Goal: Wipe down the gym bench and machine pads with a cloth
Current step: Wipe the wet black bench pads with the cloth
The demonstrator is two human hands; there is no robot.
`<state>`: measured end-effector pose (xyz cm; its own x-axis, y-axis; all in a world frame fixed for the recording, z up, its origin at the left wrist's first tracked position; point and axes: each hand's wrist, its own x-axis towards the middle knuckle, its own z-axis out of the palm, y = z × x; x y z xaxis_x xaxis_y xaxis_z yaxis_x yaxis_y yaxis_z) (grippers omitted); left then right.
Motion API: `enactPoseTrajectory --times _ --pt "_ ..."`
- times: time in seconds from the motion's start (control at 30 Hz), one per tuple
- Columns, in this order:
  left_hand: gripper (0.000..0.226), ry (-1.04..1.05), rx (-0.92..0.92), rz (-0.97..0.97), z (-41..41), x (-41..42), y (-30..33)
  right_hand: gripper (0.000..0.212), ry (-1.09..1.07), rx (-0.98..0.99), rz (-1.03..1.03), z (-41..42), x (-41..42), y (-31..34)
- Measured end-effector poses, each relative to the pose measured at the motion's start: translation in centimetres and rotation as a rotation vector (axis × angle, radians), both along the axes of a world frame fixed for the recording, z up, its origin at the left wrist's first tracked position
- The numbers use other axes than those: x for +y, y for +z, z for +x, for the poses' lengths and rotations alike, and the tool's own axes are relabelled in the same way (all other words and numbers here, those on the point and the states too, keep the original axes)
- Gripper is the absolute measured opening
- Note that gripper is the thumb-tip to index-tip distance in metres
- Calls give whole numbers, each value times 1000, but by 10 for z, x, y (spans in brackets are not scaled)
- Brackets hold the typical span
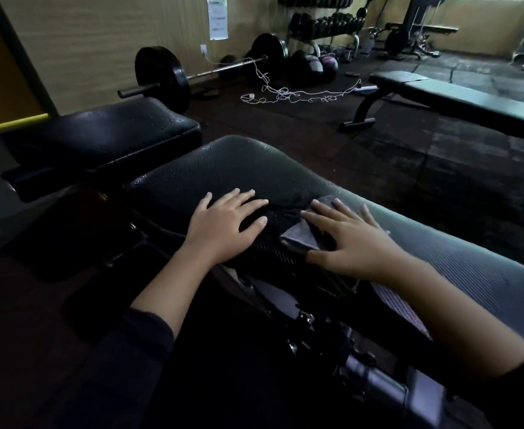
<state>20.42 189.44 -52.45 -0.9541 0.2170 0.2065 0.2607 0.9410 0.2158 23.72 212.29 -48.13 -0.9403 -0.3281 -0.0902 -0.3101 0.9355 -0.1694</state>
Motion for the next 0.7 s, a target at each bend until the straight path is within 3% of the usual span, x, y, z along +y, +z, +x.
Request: enactPoseTrajectory --times 0.1,0.2,0.37,0.47,0.6,0.7 --pt "46 -18 -32 -4 -4 -4 3 80 -215 27 -87 2 -14 1" --pt "48 -23 -48 -27 -8 -9 5 86 -365 3 8 2 -30 -13" --pt "46 -52 -55 -2 -11 -17 4 75 -230 -34 55 1 -16 -3" --pt "48 -51 -61 -28 -15 -22 5 75 -261 -66 52 5 -17 -3" --pt "46 -36 -55 -36 -17 -26 1 83 -346 105 35 5 -30 -25" --pt "43 -42 -37 42 -19 -27 0 75 -313 147 55 -13 -38 -28"
